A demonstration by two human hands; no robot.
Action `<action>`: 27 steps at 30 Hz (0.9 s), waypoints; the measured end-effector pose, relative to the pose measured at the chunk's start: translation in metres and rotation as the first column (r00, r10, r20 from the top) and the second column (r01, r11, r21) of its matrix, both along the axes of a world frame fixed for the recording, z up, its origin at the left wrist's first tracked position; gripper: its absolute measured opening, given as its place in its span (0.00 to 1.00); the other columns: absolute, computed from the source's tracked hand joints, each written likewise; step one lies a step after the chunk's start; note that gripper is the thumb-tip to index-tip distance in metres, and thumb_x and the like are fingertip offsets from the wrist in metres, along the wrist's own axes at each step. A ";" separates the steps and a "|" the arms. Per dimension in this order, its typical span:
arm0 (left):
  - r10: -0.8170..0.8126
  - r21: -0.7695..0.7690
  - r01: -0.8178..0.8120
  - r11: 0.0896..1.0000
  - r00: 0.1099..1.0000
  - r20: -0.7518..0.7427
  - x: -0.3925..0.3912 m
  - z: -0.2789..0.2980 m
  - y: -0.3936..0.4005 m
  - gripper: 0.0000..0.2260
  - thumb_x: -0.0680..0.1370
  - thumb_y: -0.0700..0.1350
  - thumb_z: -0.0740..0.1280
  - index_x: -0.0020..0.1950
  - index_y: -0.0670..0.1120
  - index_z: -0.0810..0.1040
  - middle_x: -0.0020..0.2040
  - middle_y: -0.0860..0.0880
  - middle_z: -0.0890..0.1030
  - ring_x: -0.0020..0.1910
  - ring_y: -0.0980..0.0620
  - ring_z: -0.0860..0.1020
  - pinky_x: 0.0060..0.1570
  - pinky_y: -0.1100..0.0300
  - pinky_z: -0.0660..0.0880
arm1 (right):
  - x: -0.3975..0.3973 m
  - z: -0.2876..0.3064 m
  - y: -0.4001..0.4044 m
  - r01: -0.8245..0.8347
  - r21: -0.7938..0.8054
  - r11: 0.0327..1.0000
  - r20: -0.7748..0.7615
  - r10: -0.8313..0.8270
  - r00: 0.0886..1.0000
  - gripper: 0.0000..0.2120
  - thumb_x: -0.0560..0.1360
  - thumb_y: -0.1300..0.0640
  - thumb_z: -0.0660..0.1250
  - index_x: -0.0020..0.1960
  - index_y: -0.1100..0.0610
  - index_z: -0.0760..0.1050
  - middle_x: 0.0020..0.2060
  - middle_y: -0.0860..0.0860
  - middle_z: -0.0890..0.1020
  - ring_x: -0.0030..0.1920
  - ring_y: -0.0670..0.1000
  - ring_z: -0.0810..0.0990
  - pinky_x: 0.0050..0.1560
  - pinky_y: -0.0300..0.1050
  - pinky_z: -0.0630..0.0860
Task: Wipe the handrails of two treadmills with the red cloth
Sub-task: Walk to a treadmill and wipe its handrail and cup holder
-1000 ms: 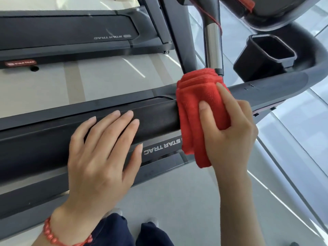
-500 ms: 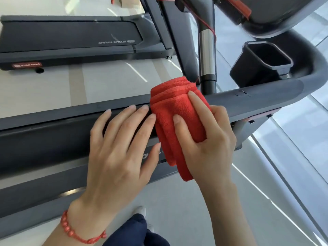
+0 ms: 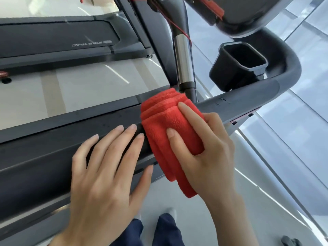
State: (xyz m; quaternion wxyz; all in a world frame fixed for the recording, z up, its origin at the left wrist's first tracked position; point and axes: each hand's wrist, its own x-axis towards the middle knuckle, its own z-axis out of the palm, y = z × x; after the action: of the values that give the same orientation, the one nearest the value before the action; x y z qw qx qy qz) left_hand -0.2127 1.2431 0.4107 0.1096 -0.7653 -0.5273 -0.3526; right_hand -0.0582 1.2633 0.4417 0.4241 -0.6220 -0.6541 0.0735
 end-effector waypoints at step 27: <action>0.128 -0.041 -0.128 0.991 0.992 0.000 0.078 0.005 0.029 0.14 0.77 0.45 0.64 0.56 0.37 0.79 0.57 0.41 0.79 0.58 0.44 0.75 0.60 0.45 0.68 | 0.085 0.016 0.043 -0.051 -0.088 0.995 0.131 0.062 0.989 0.20 0.72 0.43 0.63 0.62 0.45 0.73 0.48 0.47 0.76 0.39 0.46 0.74 0.35 0.41 0.70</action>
State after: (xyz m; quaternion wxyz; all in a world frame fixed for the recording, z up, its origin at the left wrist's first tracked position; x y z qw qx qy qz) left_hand -0.1343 1.2722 0.4153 0.1155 -0.7314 -0.5827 -0.3349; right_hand 0.0270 1.3062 0.4580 0.3505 -0.6241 -0.6946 0.0711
